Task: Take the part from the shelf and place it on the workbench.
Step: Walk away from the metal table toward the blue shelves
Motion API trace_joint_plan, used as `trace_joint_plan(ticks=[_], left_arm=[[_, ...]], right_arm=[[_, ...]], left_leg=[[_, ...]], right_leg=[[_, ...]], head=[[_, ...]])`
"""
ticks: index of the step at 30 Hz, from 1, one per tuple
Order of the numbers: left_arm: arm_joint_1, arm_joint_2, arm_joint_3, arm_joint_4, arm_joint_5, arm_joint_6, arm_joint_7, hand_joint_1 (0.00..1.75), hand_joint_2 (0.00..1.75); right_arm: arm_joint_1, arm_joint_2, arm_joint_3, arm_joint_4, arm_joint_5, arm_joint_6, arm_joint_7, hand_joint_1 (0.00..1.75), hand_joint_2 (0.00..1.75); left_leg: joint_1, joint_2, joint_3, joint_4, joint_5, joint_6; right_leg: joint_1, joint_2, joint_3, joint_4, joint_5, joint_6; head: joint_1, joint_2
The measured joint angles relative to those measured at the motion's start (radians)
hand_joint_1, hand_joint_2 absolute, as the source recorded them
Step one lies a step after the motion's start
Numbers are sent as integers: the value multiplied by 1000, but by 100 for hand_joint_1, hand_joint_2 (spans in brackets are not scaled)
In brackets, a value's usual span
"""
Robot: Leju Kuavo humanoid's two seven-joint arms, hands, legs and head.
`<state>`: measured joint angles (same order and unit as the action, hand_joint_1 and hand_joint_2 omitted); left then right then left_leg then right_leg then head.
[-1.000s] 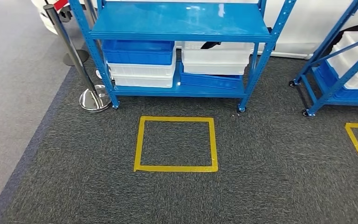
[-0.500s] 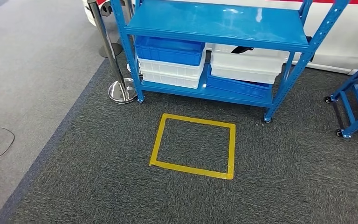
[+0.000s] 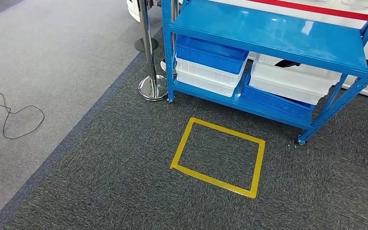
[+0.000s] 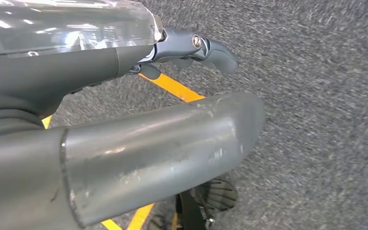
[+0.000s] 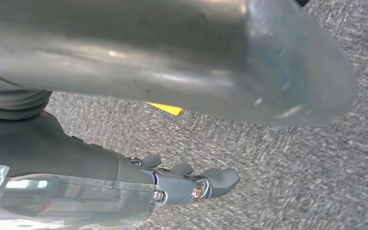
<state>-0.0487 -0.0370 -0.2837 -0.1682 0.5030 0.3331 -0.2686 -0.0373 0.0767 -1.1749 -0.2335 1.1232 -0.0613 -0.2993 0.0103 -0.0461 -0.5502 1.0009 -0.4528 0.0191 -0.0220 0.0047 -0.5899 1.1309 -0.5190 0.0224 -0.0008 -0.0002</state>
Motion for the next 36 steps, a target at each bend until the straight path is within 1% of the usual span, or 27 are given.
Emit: trace_joint_plan(ticks=[1, 2, 5, 7, 8, 10, 11, 12, 13, 14, 15, 16, 17, 20, 21, 23, 24, 26, 27, 28, 29, 30, 31, 32, 33, 34, 36], left_arm=[[0, 0, 0, 0, 0, -1, -2, 0, 0], [0, 0, 0, 0, 0, -2, -1, 0, 0], [0, 1, 0, 0, -2, -3, 14, 0, 0], [0, 1, 0, 0, -8, -2, 34, 0, 0], [-1, 1, 0, 0, -10, -2, 44, 0, 0], [-2, 3, 0, 0, -12, -2, 57, 0, 0], [-2, 4, 0, 0, -12, -2, 61, 0, 0], [0, 5, 0, 0, -12, -2, 64, 0, 0], [2, 6, 0, 0, -12, -2, 66, 0, 0], [5, 7, 0, 0, -12, -2, 66, 0, 0], [7, 9, 0, 0, -11, -3, 64, 0, 0], [9, 12, 0, 0, -11, -5, 60, 0, 0], [8, 14, -1, 0, -12, -7, 54, 0, 0], [6, 16, -3, 1, -12, -11, 44, 0, 0], [7, 15, -4, 1, -12, -11, 43, 0, 0], [11, 15, -7, 1, -13, -11, 43, 0, 0], [12, 15, -8, 1, -14, -11, 43, 0, 0], [12, 15, -9, 1, -14, -11, 43, 0, 0], [13, 15, -9, 1, -14, -11, 43, 0, 0], [14, 15, -10, 1, -14, -11, 43, 0, 0], [15, 15, -10, 1, -14, -11, 43, 0, 0], [16, 15, -10, 1, -14, -11, 43, 0, 0], [16, 15, -10, 1, -14, -11, 43, 0, 0], [16, 15, -11, 1, -14, -11, 43, 0, 0], [15, 14, -11, 2, -14, -11, 43, 0, 0], [14, 14, -12, 2, -14, -11, 43, 0, 0], [9, 13, -12, 2, -14, -11, 43, 0, 0]], right_arm=[[0, 0, 0, 0, 0, 0, 2, 0, 0], [0, 0, 0, 0, 0, 0, 6, 0, 0], [-1, 1, 0, 0, 5, 5, 21, 0, 0], [2, 3, 0, 0, 11, 12, 32, 0, 0], [5, 4, 0, 0, 14, 16, 37, 0, 0], [9, 5, 0, 0, 18, 21, 44, 0, 0], [11, 5, 0, 0, 20, 22, 45, 0, 0], [12, 5, 0, 0, 22, 23, 46, 0, 0], [13, 5, 0, 0, 24, 25, 47, 0, 0], [13, 6, 0, 0, 26, 26, 47, 0, 0], [15, 6, 0, 0, 28, 27, 48, 0, 0], [14, 7, 0, 0, 29, 29, 49, 0, 0], [13, 7, 0, 0, 29, 30, 51, 0, 0], [7, 7, 0, 0, 29, 31, 55, 0, 0], [5, 8, 0, 0, 29, 31, 56, 0, 0], [4, 9, 0, 1, 29, 30, 56, 0, 0], [4, 9, 0, 1, 29, 30, 56, 0, 0], [6, 10, 0, 1, 29, 30, 56, 0, 0], [8, 10, 0, 1, 29, 30, 56, 0, 0], [10, 10, 0, 1, 29, 30, 57, 0, 0], [12, 10, 0, 1, 29, 30, 57, 0, 0], [14, 10, 0, 1, 29, 30, 57, 0, 0], [17, 9, 0, 1, 28, 30, 57, 0, 0], [19, 9, 0, 2, 28, 30, 57, 0, 0], [19, 9, 0, 1, 28, 30, 57, 0, 0], [18, 9, 0, 1, 28, 29, 58, 0, 0], [14, 9, 0, 1, 28, 29, 58, 0, 0]], left_leg=[[-2, -4, 1, 4, -6, -5], [-4, -7, 2, 7, -12, -11], [-5, -10, 7, 10, -25, -30], [-3, 5, 0, 43, -42, -40], [-2, 16, -21, 89, -59, -44], [1, 32, -102, 224, -102, -53], [2, 35, -142, 280, -110, -55], [2, 37, -169, 305, -100, -57], [2, 39, -177, 291, -68, -56], [2, 40, -167, 240, -21, -54], [0, 43, -147, 176, 25, -49], [-4, 47, -126, 120, 52, -42], [-8, 51, -110, 82, 62, -34], [-13, 50, -86, 45, 37, -8], [-10, 48, -72, 34, 32, -1], [-7, 44, -36, 12, 18, 12], [-7, 42, -19, 4, 10, 17], [-8, 36, 11, -1, -13, 21], [-9, 32, 29, -2, -26, 21], [-9, 28, 48, -2, -41, 20], [-10, 25, 68, -2, -55, 18], [-10, 23, 86, -2, -71, 16], [-12, 21, 103, 1, -87, 13], [-13, 20, 117, 1, -103, 8], [-13, 18, 129, 0, -117, 2], [-13, 17, 141, 3, -123, -5], [-10, 19, 143, 35, -114, -16]], right_leg=[[1, 4, 24, -58, 22, -3], [3, 7, 39, -95, 30, -7], [6, 6, 53, -114, 20, -22], [1, 0, 69, -121, 16, -35], [0, -4, 78, -124, 12, -40], [1, -11, 95, -125, -4, -46], [1, -13, 105, -125, -13, -47], [1, -14, 116, -125, -24, -46], [1, -15, 131, -125, -35, -44], [1, -16, 147, -125, -48, -42], [0, -18, 163, -126, -61, -38], [1, -19, 175, -127, -73, -33], [2, -20, 183, -131, -82, -27], [8, -25, 198, -132, -76, -7], [8, -24, 190, -106, -62, -2], [7, -18, 128, 1, -43, 4], [6, -14, 82, 64, -54, 4], [7, -10, -8, 147, -117, 5], [8, -9, -38, 155, -145, 5], [8, -8, -58, 141, -154, 4], [8, -8, -67, 103, -135, 2], [8, -7, -69, 50, -83, -2], [11, -6, -70, -3, -12, -6], [14, -5, -68, -42, 42, -12], [18, -4, -66, -65, 82, -18], [22, -3, -60, -73, 92, -24], [22, -2, -35, -80, 77, -39]], head=[[0, 0], [0, 0], [1, 0], [-3, 0], [-6, 0], [-12, 0], [-12, 0], [-12, 0], [-12, 0], [-13, 0], [-13, 0], [-13, 0], [-14, 0], [-12, 0], [-10, 0], [-5, 0], [-3, 0], [-1, 0], [0, 0], [0, 0], [1, 0], [2, 0], [3, 0], [4, 0], [4, 0], [3, 0], [2, 0]])
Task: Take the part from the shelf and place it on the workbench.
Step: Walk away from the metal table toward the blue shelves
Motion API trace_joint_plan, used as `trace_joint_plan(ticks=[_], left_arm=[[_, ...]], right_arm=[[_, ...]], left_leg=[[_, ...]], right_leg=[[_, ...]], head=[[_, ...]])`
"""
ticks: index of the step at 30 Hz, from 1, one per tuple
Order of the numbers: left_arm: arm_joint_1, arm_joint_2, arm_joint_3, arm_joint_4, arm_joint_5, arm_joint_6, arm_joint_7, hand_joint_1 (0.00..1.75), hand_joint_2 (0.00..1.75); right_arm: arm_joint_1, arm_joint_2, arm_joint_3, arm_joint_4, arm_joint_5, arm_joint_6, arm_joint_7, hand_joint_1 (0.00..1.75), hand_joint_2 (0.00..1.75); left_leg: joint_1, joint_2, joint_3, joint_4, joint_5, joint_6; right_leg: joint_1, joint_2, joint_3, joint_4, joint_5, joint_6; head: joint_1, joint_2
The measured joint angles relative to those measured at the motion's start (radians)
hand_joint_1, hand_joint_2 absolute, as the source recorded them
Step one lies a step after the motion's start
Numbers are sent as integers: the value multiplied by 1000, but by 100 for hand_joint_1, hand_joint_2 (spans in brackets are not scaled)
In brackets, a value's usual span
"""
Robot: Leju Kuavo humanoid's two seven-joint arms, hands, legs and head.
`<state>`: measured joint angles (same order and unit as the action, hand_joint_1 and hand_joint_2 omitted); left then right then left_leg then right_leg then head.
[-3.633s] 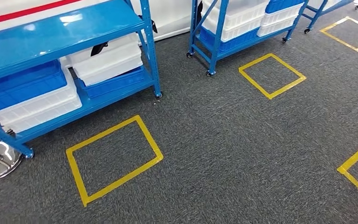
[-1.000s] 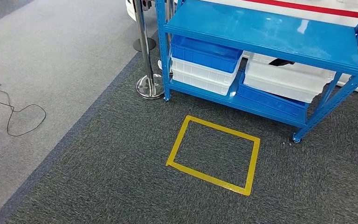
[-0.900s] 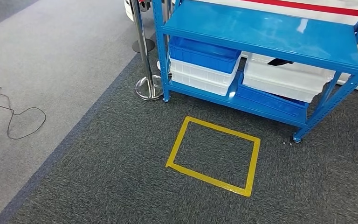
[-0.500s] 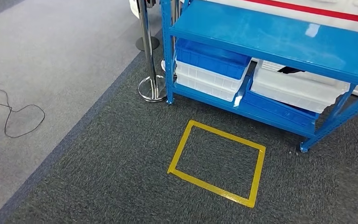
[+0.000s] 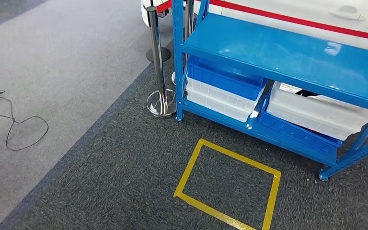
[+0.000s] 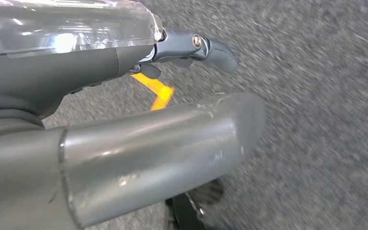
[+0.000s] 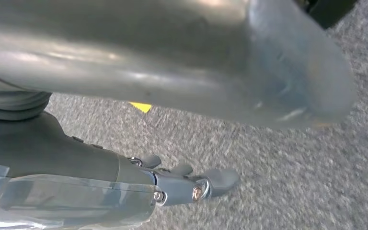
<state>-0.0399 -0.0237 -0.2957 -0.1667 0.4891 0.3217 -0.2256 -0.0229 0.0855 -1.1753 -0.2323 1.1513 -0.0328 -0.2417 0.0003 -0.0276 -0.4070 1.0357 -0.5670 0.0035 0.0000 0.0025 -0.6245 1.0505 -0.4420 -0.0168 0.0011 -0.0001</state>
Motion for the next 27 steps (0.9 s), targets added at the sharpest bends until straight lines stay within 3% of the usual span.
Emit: trace_joint_plan(ticks=[1, 3, 4, 6, 7, 8, 9, 10, 11, 12, 13, 14, 15, 17, 19, 21, 22, 23, 24, 25, 27], left_arm=[[-2, -1, 0, 0, 0, 0, 0, 0, 0], [-6, -2, -1, 0, 0, 0, -1, 0, 0], [-6, -2, -1, 0, 0, 0, -1, 0, 0], [-4, -1, -1, 0, 0, 0, -1, 0, 0], [-1, -1, -1, 0, 0, 0, 0, 0, 0], [1, -1, -2, 0, 0, 0, 0, 0, 0], [3, -1, -2, 0, 0, 1, 0, 0, 0], [8, -1, -2, 0, 0, 2, 1, 0, 0], [10, -1, -2, 2, 0, 5, 4, 0, 0], [10, -1, -2, 3, 2, 9, 8, 0, 0], [10, -1, -2, 4, 3, 11, 11, 0, 0], [7, 0, -2, 5, 5, 12, 14, 0, 0], [6, 0, -2, 4, 6, 11, 15, 0, 0], [6, 1, -2, 4, 5, 12, 19, 0, 0], [6, 1, -2, 4, 4, 18, 24, 0, 0], [4, 1, -2, 4, 4, 19, 28, 0, 0], [4, 1, -2, 4, 4, 18, 30, 0, 0], [5, 1, -3, 4, 3, 18, 32, 0, 0], [6, 1, -3, 4, 4, 17, 33, 0, 0], [8, 1, -3, 4, 4, 16, 32, 0, 0], [11, 2, -3, 5, 5, 10, 26, 0, 0]], right_arm=[[-1, 0, 0, 0, 0, 0, 0, 0, 0], [-2, 0, 0, 0, 0, 0, 0, 0, 0], [-2, 0, 0, 0, 0, 0, 0, 0, 0], [-2, 0, 0, 0, 0, 0, 0, 0, 0], [-1, 0, 0, 0, 0, 0, 0, 0, 0], [0, 0, 0, 0, 0, 0, 0, 0, 0], [1, 0, 0, 0, 0, 0, 0, 0, 0], [4, 0, 0, 0, 0, -1, 0, 0, 0], [4, 1, 0, 1, 0, -1, -1, 0, 44], [2, 2, -1, 1, 0, -2, -1, 0, 44], [1, 2, -1, 1, 0, -3, -2, 0, 44], [-2, 3, -1, 2, -1, -3, -3, 0, 44], [-5, 3, -1, 2, -5, -3, -3, 0, 0], [-8, 4, -4, 2, -19, 1, -4, 0, 87], [-10, 5, -9, 3, -27, 3, -8, 0, 87], [-8, 5, -13, 3, -31, 5, -15, 0, 0], [-5, 5, -17, 3, -35, 10, -19, 0, 0], [-4, 5, -22, 4, -41, 17, -23, 0, 0], [-2, 5, -27, 4, -47, 24, -26, 0, 0], [-2, 5, -32, 4, -51, 29, -28, 0, 0], [-4, 5, -41, 4, -55, 34, -29, 0, 0]], left_leg=[[1, 4, -19, 46, 15, -4], [4, 13, -96, 165, 24, -13], [6, 16, -142, 218, 7, -19], [10, 19, -216, 266, -67, -27], [12, 20, -239, 259, -97, -29], [13, 21, -254, 233, -105, -31], [13, 22, -262, 189, -73, -30], [12, 25, -267, 134, 4, -27], [9, 29, -270, 89, 73, -22], [6, 32, -271, 56, 132, -15], [3, 33, -269, 37, 162, -7], [0, 32, -262, 31, 152, 1], [2, 30, -247, 19, 148, 10], [5, 30, -209, -9, 138, 24], [5, 30, -167, -32, 122, 33], [5, 30, -124, -45, 98, 35], [5, 32, -101, -48, 83, 35], [5, 34, -77, -49, 68, 33], [4, 39, -52, -49, 52, 31], [3, 45, -31, -50, 33, 28], [-4, 58, 3, -41, -8, 20]], right_leg=[[-2, 0, 15, -7, -8, -7], [-5, -1, 45, -17, -27, -16], [-5, -2, 60, -18, -39, -18], [-7, 0, 94, -19, -69, -19], [-8, 2, 114, -19, -85, -17], [-9, 3, 135, -19, -102, -16], [-10, 3, 156, -20, -120, -12], [-11, 3, 174, -20, -137, -9], [-11, 4, 188, -22, -152, -4], [-11, 4, 199, -28, -164, 3], [-10, 4, 208, -32, -169, 9], [-10, 4, 215, -34, -166, 17], [-10, 3, 217, -26, -156, 24], [-11, 2, 183, 47, -119, 33], [-13, 2, 97, 166, -124, 36], [-13, 2, 14, 232, -198, 39], [-13, 2, -13, 231, -237, 40], [-13, 0, -32, 210, -253, 39], [-12, -5, -43, 173, -238, 36], [-9, -20, -51, 123, -177, 30], [1, -58, -65, 42, -22, 15]], head=[[-1, 0], [-4, 0], [-5, 0], [-6, 0], [-6, 0], [-6, 0], [-6, 0], [-6, 0], [-6, 0], [-6, 0], [-7, 0], [-6, 0], [-6, 0], [-5, 0], [-3, 0], [-3, 0], [-2, 0], [-2, 0], [-1, 0], [0, 0], [2, 0]])
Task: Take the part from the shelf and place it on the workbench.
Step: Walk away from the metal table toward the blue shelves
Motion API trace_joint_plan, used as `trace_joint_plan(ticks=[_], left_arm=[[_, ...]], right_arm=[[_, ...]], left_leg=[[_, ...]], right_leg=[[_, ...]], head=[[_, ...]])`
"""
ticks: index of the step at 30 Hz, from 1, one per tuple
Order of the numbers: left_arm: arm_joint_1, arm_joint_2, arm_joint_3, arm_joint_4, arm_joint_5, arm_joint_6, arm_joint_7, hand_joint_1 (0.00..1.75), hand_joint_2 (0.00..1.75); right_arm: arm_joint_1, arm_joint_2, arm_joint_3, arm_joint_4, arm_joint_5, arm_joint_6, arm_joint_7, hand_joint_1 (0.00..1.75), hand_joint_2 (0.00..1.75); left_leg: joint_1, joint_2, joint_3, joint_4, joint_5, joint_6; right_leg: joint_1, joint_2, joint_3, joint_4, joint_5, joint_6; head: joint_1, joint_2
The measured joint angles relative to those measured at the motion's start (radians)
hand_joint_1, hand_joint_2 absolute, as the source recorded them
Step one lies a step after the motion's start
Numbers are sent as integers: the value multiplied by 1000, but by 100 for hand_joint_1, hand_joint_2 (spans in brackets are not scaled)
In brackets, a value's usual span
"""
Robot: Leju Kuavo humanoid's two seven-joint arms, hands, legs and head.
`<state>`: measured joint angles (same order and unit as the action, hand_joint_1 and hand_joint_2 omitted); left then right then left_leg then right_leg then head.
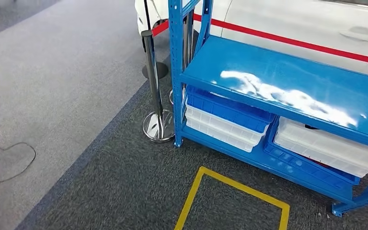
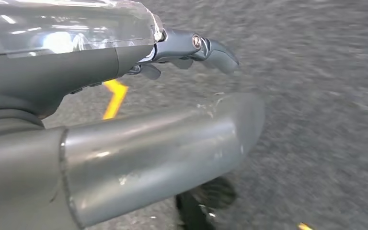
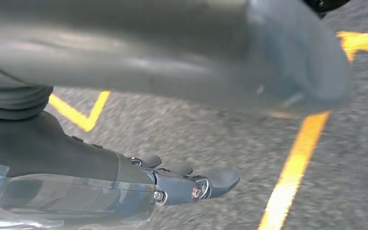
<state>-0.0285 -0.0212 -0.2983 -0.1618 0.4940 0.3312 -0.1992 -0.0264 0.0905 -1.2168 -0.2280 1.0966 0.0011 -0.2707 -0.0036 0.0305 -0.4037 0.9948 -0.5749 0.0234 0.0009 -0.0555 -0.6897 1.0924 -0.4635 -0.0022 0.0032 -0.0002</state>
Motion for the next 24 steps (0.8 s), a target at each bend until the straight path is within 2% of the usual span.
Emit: trace_joint_plan(ticks=[1, 2, 4, 5, 6, 8, 9, 10, 11, 12, 13, 14, 16, 17, 19, 20, 21, 23, 24], left_arm=[[-1, 2, 0, 0, 0, -3, -2, 0, 0], [-4, 5, 0, 0, 0, -5, -3, 0, 0], [-11, 10, 0, 0, -1, -6, 0, 0, 0], [-14, 11, 0, 0, -2, -5, 4, 0, 0], [-17, 12, -1, 0, -3, -3, 10, 0, 0], [-19, 12, -2, 0, -4, 3, 22, 0, 0], [-19, 13, -2, 0, -4, 6, 26, 0, 0], [-18, 13, -2, 0, -4, 8, 27, 0, 0], [-17, 13, -2, 0, -3, 8, 28, 0, 0], [-16, 14, -3, 0, -3, 8, 29, 0, 0], [-15, 15, -3, 0, -2, 8, 29, 0, 0], [-13, 17, -3, 0, -2, 8, 31, 0, 0], [-12, 19, -3, 1, -2, 10, 36, 0, 0], [-13, 19, -3, 1, -3, 12, 41, 0, 0], [-14, 18, -3, 1, -2, 16, 54, 0, 0], [-15, 18, -3, 1, -2, 16, 60, 0, 0], [-15, 19, -3, 1, -2, 16, 63, 0, 0], [-14, 21, -3, 1, -3, 12, 65, 0, 0], [-13, 21, -4, 1, -3, 12, 67, 0, 0]], right_arm=[[-3, 0, -4, 0, -1, 1, 0, 0, 0], [-6, 1, -6, 0, -1, 2, -1, 0, 0], [-14, 2, -9, 0, -2, 4, -3, 0, 0], [-16, 2, -10, 0, -4, 6, -3, 0, 0], [-19, 3, -12, 0, -8, 8, -3, 0, 0], [-22, 4, -17, 0, -14, 10, -3, 0, 0], [-22, 5, -20, 0, -16, 10, -2, 0, 0], [-21, 6, -23, 0, -17, 11, 0, 0, 0], [-21, 7, -27, 0, -18, 12, 3, 0, 0], [-20, 8, -30, 0, -20, 13, 5, 0, 0], [-19, 10, -33, 0, -23, 14, 7, 0, 0], [-18, 12, -36, 0, -26, 15, 9, 0, 0], [-19, 15, -40, 0, -30, 16, 10, 0, 0], [-19, 17, -42, 0, -31, 16, 11, 0, 0], [-18, 19, -44, 0, -31, 16, 12, 0, 0], [-16, 20, -45, 0, -30, 14, 12, 0, 0], [-15, 21, -46, 0, -27, 12, 12, 0, 0], [-16, 21, -47, 0, -19, 5, 14, 0, 0], [-17, 21, -47, 0, -15, 2, 14, 0, 0]], left_leg=[[-3, 8, 15, 4, -18, -6], [-6, 14, 27, 12, -27, -12], [-5, 17, 27, 43, -24, -23], [-3, 8, 8, 80, -22, -27], [-1, -2, -19, 128, -32, -31], [5, -18, -88, 230, -90, -39], [7, -20, -119, 265, -121, -42], [9, -20, -140, 278, -135, -43], [10, -21, -150, 263, -120, -43], [10, -25, -149, 221, -80, -42], [11, -37, -140, 162, -27, -39], [11, -60, -132, 112, 16, -35], [9, -104, -131, 53, 47, -26], [7, -113, -134, 50, 46, -21], [8, -96, -127, 36, 62, -11], [11, -85, -120, 26, 68, -6], [14, -74, -113, 14, 75, 1], [15, -55, -106, 1, 82, 9], [13, -46, -106, 0, 82, 11]], right_leg=[[4, -9, -4, -17, 52, -7], [5, -5, -4, -20, 66, -12], [1, 21, 8, -18, 56, -21], [-1, 31, 14, -21, 52, -26], [-4, 42, 19, -24, 49, -30], [-6, 64, 27, -27, 39, -36], [-6, 76, 31, -27, 34, -37], [-6, 89, 37, -27, 29, -36], [-6, 102, 43, -27, 24, -35], [-6, 115, 51, -27, 20, -33], [-6, 127, 58, -27, 16, -31], [-7, 137, 63, -28, 15, -27], [-11, 156, 60, -31, 17, -17], [-14, 167, 58, -34, 20, -9], [-14, 184, 57, -38, 23, 5], [-11, 172, 56, -34, 17, 11], [-9, 149, 48, -14, 2, 15], [-8, 88, 2, 84, -59, 23], [-10, 73, -26, 145, -88, 26]], head=[[-1, 0], [-2, 0], [-4, 0], [-4, 0], [-5, 0], [-6, 0], [-6, 0], [-6, 0], [-6, 0], [-6, 0], [-6, 0], [-5, 0], [-4, 0], [-4, 0], [-4, 0], [-4, 0], [0, 0], [9, 0], [12, 0]])
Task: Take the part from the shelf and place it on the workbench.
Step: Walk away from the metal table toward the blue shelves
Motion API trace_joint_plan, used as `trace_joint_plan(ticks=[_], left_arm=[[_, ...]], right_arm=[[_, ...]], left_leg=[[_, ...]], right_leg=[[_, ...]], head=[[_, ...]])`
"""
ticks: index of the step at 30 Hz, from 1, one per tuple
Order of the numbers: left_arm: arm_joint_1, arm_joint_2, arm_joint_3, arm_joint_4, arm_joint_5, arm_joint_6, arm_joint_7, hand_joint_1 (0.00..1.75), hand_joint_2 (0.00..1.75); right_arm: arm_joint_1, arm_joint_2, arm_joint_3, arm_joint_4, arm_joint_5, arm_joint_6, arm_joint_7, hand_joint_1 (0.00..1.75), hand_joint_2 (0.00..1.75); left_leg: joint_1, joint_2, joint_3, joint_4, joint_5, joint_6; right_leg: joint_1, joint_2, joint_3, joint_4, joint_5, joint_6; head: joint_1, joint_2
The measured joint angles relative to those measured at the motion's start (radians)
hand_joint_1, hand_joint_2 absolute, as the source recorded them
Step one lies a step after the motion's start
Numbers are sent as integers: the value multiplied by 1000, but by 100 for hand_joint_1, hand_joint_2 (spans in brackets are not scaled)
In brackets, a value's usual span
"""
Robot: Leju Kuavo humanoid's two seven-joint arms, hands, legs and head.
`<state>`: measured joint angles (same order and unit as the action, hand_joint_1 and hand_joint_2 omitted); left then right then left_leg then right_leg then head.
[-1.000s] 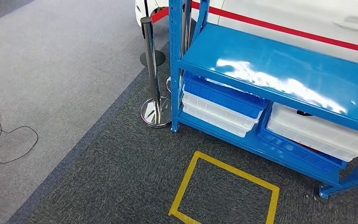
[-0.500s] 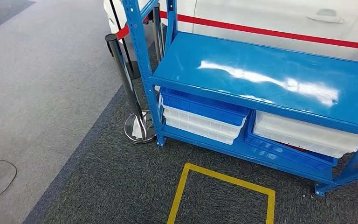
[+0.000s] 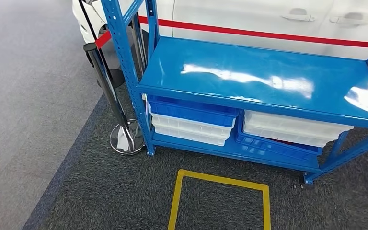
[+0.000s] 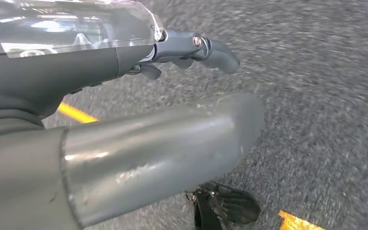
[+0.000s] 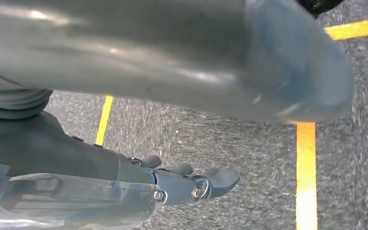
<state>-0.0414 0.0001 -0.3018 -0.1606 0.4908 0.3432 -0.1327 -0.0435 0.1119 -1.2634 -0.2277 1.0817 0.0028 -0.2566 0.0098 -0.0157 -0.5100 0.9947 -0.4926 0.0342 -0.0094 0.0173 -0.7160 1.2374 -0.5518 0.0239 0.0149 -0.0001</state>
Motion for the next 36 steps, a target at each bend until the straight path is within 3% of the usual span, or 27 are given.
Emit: trace_joint_plan(ticks=[1, 2, 3, 6, 8, 11, 13, 15, 16, 17, 18, 20, 22, 24, 27, 28, 30, 32, 33, 34, 36], left_arm=[[0, 1, 0, 0, 0, 1, 3, 0, 0], [0, 1, 0, 0, 0, 2, 6, 0, 0], [-1, 1, 0, 0, 1, 4, 9, 0, 0], [-4, 3, 0, 0, 2, 2, 12, 0, 0], [-5, 5, 0, 0, 2, 1, 13, 0, 0], [-7, 8, 0, 0, 2, 1, 13, 0, 0], [-8, 12, 0, 0, 2, 1, 14, 0, 0], [-8, 14, 0, 0, 2, 0, 14, 0, 0], [-7, 16, 0, 0, 2, 0, 15, 0, 0], [-7, 16, 0, 0, 2, 1, 16, 0, 0], [-7, 16, 0, 0, 1, 1, 17, 0, 0], [-5, 16, 0, 0, 1, 3, 20, 0, 0], [-1, 16, 0, 0, 2, 3, 20, 0, 0], [1, 16, -1, 0, 2, 3, 19, 0, 0], [0, 15, -1, 0, 2, 3, 18, 0, 0], [-1, 15, -1, 0, 1, 3, 18, 0, 0], [0, 15, -1, 0, 2, 3, 18, 0, 0], [0, 15, -1, 0, 2, 3, 18, 0, 0], [-1, 15, -1, 0, 2, 3, 18, 0, 0], [-2, 15, -1, 0, 2, 3, 18, 0, 0], [-3, 13, -1, 0, 1, 3, 18, 0, 0]], right_arm=[[0, 0, 0, 0, 3, -2, 0, 0, 0], [0, 0, 0, 0, 5, -3, 0, 0, 0], [1, 0, 0, 0, 7, -4, 0, 0, 0], [3, 0, 0, 0, 13, -4, -1, 0, 0], [2, 0, 0, 0, 14, -4, -2, 0, 0], [2, 2, 0, 0, 14, -4, -2, 0, 0], [2, 5, 0, 0, 14, -4, -2, 0, 0], [2, 5, 0, 0, 14, -4, -2, 0, 0], [2, 5, 0, 0, 14, -4, -2, 0, 0], [2, 5, 0, 0, 14, -4, -2, 0, 0], [2, 5, 0, 0, 14, -4, -2, 0, 0], [2, 6, 0, 0, 14, -2, -2, 0, 0], [-1, 7, 0, 0, 12, 1, -2, 0, 0], [-4, 8, 0, 0, 10, 3, -2, 0, 0], [-3, 8, 0, 0, 9, 3, -1, 0, 0], [-3, 8, 0, 0, 8, 4, -1, 0, 0], [-3, 9, 0, 0, 8, 4, -1, 0, 0], [-1, 9, 0, 0, 8, 4, -1, 0, 0], [1, 9, 0, 0, 8, 4, -1, 0, 0], [2, 9, 0, 0, 8, 4, -1, 0, 0], [2, 9, 0, 0, 7, 4, -1, 0, 0]], left_leg=[[-1, 8, 0, 0, -1, -1], [-2, 14, 1, 0, -2, -2], [-2, 18, 3, 0, -4, -4], [-5, 25, 12, 2, -14, -14], [-8, 26, 13, 3, -20, -23], [-7, 26, 17, 10, -32, -39], [-4, 24, -11, 79, -76, -50], [0, 23, -77, 211, -138, -60], [2, 23, -106, 265, -154, -63], [4, 23, -121, 287, -150, -66], [6, 23, -118, 270, -125, -67], [11, 7, -69, 145, -46, -66], [11, -23, -25, 43, -4, -59], [7, -29, -18, 23, -3, -48], [10, -3, -15, 12, 7, -24], [11, 7, -14, 7, 10, -16], [7, 28, -15, 5, 10, -7], [3, 48, -16, 5, 9, -5], [1, 57, -15, 6, 8, -5], [0, 66, -12, 6, 6, -6], [-4, 83, -6, 8, 0, -11]], right_leg=[[-2, -8, -20, 45, -15, 3], [-3, -12, -24, 59, -12, 4], [-4, -13, -7, 33, 10, 4], [0, -16, 101, -157, 87, -9], [5, -18, 133, -212, 92, -19], [1, -18, 140, -222, 92, -33], [-3, -20, 146, -231, 94, -44], [-3, -20, 147, -231, 91, -50], [-3, -19, 148, -231, 90, -50], [-3, -18, 149, -230, 89, -50], [-3, -16, 152, -229, 88, -49], [-4, -6, 157, -227, 83, -42], [-3, 7, 155, -221, 80, -31], [-3, 18, 149, -219, 84, -18], [-5, 18, 138, -200, 71, -1], [-5, 10, 121, -164, 47, 3], [-5, -5, 61, -39, -18, 8], [-6, -8, 17, 52, -45, 11], [-5, -10, 21, 46, -30, 10], [-4, -17, 46, 0, 0, 7], [4, -56, 119, -138, 58, -6]], head=[[0, 0], [1, 0], [1, 0], [1, 0], [-1, 0], [-2, 0], [-8, 0], [-13, 0], [-14, 0], [-14, 0], [-15, 0], [-15, 0], [-15, 0], [-15, 0], [-13, 0], [-11, 0], [-8, 0], [-8, 0], [-8, 0], [-8, 0], [-8, 0]])
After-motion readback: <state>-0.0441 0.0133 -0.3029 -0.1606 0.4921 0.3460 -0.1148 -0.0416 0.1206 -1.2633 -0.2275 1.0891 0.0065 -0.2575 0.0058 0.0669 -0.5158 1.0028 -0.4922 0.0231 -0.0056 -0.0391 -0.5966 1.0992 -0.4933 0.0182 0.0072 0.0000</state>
